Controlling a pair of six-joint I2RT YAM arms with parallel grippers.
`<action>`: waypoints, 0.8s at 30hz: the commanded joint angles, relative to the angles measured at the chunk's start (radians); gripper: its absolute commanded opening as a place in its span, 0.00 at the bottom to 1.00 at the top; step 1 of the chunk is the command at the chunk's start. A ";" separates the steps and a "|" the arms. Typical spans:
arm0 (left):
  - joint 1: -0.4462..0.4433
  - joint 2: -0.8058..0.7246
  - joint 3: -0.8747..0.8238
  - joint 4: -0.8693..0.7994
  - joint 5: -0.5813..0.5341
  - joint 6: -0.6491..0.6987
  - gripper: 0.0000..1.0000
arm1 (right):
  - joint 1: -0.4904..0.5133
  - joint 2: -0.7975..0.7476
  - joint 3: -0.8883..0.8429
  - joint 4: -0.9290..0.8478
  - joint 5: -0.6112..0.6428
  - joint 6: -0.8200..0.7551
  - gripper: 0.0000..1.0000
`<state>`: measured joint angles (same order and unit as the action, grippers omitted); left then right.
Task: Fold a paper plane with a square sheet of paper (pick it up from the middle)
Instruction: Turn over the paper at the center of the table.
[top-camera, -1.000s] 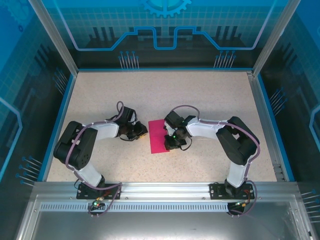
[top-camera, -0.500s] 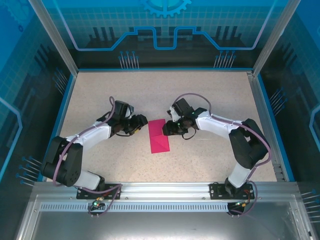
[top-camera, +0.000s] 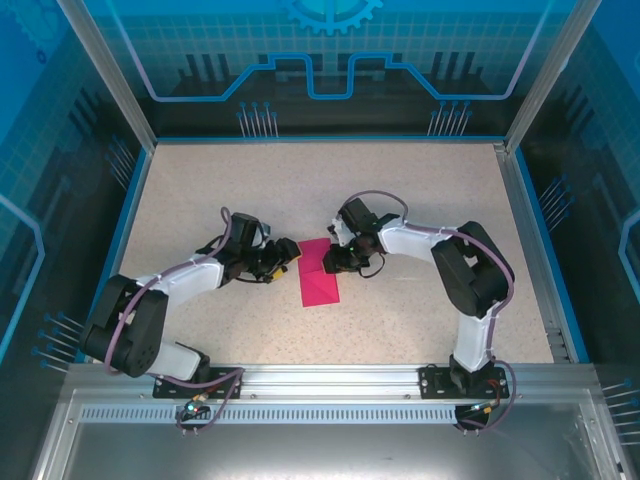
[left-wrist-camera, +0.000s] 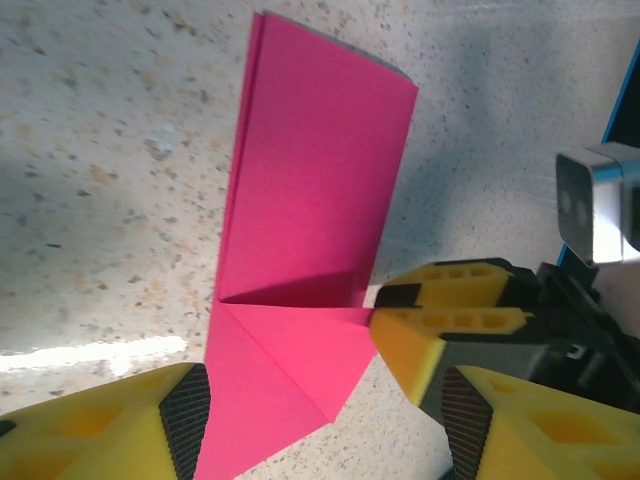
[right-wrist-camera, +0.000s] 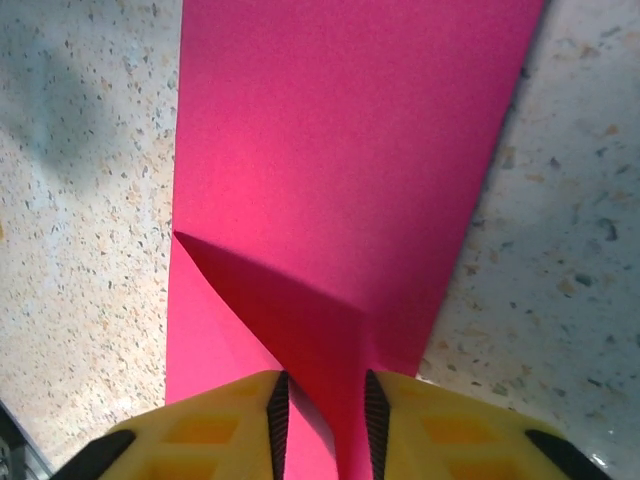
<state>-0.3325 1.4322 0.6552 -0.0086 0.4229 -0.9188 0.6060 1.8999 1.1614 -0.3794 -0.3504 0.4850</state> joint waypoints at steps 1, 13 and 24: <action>-0.025 0.023 -0.002 0.034 0.042 -0.026 0.66 | -0.012 0.012 0.013 0.024 -0.026 0.009 0.19; -0.113 0.109 0.011 0.132 0.062 -0.052 0.58 | -0.052 -0.028 -0.071 0.098 -0.037 0.063 0.10; -0.143 0.201 0.067 0.143 0.062 -0.045 0.51 | -0.055 -0.032 -0.079 0.100 -0.035 0.061 0.11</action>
<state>-0.4656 1.6054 0.6922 0.1154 0.4633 -0.9676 0.5621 1.8942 1.0966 -0.2913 -0.3725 0.5362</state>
